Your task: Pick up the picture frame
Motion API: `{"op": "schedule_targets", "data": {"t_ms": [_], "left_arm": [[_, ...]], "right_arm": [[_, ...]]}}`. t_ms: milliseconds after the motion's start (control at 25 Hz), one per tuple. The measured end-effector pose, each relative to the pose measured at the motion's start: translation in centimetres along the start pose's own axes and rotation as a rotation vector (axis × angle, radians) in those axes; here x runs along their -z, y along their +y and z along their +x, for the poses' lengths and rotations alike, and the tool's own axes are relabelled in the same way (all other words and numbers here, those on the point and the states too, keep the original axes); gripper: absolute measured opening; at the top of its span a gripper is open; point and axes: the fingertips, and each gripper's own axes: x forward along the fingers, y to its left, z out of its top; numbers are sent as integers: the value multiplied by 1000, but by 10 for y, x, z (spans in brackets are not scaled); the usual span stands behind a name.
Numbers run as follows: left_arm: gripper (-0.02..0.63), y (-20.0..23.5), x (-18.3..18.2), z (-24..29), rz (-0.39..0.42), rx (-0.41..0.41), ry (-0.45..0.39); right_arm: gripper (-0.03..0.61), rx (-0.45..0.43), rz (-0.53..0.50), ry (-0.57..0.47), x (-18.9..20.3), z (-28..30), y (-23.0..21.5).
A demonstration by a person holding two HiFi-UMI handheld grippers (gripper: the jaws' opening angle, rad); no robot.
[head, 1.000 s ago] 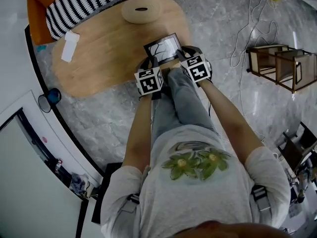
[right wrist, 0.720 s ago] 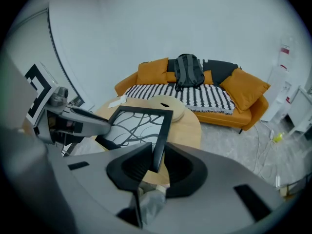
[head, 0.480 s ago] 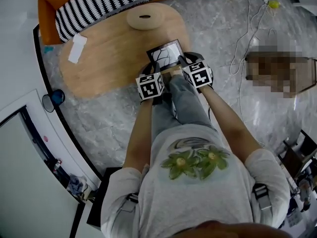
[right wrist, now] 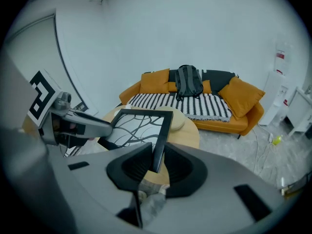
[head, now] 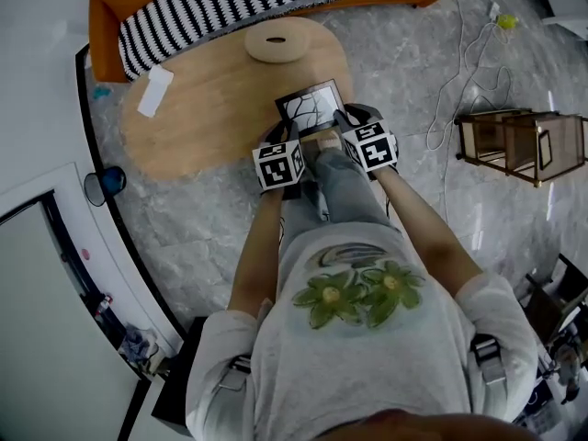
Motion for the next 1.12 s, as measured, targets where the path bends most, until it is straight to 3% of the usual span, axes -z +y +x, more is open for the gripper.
{"op": "schedule_targets", "data": {"t_ms": [520, 1120], "left_arm": [[103, -18, -18, -50, 25, 42, -68], [100, -33, -57, -110, 43, 65, -213]], "right_arm": [[84, 29, 24, -71, -18, -53, 19], [83, 31, 34, -228, -59, -109, 38]]}}
